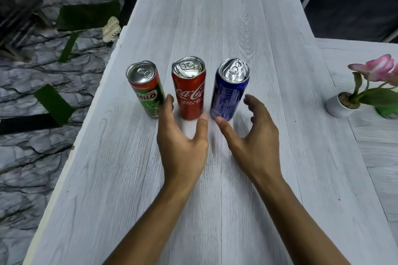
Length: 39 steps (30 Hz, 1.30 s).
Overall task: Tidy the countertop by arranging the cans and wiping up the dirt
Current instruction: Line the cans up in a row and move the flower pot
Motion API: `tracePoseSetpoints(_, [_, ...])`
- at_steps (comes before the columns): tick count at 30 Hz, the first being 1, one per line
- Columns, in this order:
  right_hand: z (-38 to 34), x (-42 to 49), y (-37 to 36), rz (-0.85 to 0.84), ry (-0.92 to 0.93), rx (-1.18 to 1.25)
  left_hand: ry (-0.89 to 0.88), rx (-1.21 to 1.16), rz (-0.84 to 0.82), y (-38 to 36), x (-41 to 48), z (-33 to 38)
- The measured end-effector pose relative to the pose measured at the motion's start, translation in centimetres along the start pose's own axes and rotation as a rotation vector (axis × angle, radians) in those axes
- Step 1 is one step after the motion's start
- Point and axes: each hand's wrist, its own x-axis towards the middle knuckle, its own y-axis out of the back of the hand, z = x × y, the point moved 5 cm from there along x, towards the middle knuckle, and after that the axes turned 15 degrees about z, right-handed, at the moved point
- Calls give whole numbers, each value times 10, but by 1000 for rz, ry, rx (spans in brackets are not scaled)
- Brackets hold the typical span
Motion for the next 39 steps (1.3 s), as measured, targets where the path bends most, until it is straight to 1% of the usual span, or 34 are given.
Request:
tracePoseSetpoints(2, [3,-4,5,-28,16,-64,-10,35,-24,5,-8,-5])
tracePoseSetpoints(6, [6,-12,12,-118,58,-124,-72,124,-132,13,-18,-12])
tracePoseSetpoints(14, [7,-31,31,-323,204,-240,-328,360,-358,22,-29,-3])
tracePoseSetpoints(19, [14,-37,51,-382,268,-288,-436,409,-525,20,-39,9])
tracePoseSetpoints(26, [28,-41,88,-384,322,-358,-547,431,-633,3,-65,30])
tracePoseSetpoints(31, [48,-44,121,-351,317,-371,-620,420,-708,-17,-89,40])
tracePoseSetpoints(39, [92,-45,178,-275,275,-457,-680,374,-818,-59,-137,60])
